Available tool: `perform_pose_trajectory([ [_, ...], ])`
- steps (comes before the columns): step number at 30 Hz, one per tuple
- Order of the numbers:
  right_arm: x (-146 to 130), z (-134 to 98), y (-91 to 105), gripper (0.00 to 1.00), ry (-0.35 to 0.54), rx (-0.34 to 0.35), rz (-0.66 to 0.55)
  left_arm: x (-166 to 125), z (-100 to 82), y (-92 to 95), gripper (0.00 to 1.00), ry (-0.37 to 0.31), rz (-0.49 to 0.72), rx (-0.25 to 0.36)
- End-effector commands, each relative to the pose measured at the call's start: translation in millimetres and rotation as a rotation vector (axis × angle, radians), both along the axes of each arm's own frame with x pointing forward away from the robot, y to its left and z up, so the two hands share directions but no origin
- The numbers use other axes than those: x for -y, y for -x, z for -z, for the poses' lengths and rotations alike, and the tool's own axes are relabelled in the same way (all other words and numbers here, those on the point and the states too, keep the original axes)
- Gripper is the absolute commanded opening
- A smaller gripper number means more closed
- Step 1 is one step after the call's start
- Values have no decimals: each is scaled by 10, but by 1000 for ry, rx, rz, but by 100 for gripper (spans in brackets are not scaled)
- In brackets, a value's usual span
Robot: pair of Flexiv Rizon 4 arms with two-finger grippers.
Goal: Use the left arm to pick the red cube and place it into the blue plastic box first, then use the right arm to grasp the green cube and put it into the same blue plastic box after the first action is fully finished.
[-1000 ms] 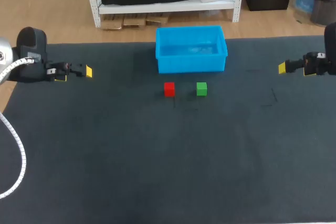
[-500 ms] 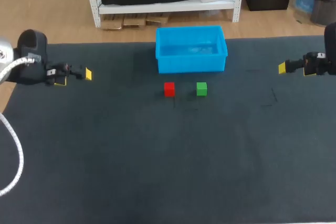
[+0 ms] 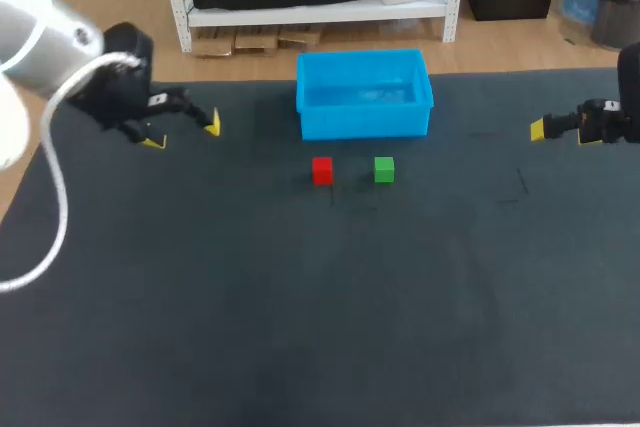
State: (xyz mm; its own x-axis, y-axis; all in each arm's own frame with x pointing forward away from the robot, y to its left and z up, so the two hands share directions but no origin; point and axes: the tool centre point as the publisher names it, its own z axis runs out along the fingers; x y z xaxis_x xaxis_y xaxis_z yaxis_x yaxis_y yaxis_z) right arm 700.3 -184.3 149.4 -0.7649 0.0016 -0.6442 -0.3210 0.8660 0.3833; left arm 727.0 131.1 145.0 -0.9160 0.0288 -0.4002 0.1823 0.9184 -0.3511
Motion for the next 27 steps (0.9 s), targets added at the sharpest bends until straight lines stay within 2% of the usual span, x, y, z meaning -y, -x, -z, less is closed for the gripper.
perform_pose_trajectory([
  [1,3,0,-1,100,1,-1,-1,126,23,-155,100,-105,-3,-109],
  [3,3,0,-1,100,1,-1,-1,163,31,-178,100,-110,2,-111],
  [5,3,0,-1,100,1,-1,-1,201,14,-199,100,-34,44,-84],
  [6,3,0,-1,100,1,-1,-1,212,1,-206,100,-61,53,-88],
  [27,3,0,-1,100,1,-1,-1,212,1,-206,100,-61,53,-88],
])
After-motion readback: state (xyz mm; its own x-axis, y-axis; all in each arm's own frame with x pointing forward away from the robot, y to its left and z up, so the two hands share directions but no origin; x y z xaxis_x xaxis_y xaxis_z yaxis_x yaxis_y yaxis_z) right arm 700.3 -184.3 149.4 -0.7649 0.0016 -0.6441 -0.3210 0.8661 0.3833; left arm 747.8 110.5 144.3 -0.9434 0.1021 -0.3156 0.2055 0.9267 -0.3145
